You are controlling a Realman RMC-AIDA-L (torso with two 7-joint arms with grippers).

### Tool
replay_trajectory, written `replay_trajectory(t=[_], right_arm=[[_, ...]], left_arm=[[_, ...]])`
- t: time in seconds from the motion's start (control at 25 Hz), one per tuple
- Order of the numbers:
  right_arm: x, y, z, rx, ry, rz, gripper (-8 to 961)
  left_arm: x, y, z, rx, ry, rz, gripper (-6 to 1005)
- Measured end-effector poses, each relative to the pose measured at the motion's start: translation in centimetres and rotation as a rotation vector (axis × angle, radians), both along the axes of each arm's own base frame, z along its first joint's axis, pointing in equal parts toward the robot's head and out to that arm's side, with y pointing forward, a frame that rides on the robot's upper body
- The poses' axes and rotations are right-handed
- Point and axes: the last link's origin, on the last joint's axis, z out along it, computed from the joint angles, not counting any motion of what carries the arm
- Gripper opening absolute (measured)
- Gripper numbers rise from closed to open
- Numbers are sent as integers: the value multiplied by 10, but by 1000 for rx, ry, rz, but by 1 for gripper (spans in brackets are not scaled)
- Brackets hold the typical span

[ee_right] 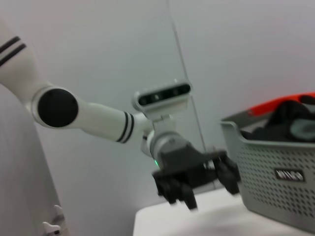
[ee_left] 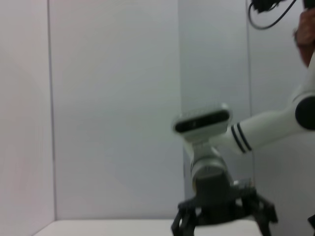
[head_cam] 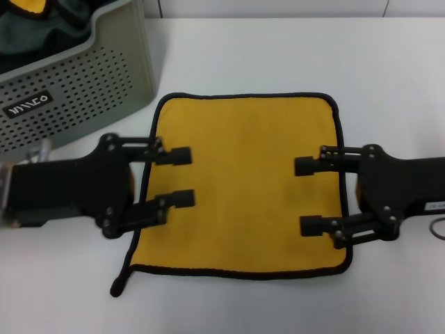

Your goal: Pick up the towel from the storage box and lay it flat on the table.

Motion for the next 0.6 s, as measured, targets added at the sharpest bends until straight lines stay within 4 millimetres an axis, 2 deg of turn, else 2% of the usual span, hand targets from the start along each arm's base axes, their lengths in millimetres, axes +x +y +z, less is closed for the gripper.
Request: replay_trajectory(t=[0.2, 0.6], right_arm=[[-13, 5, -8, 8, 16, 40, 860], [-25, 8, -24, 11, 46, 61, 858]], left_arm=[[-15, -9, 3, 9, 15, 44, 474], [-17, -6, 7, 20, 7, 79, 474]])
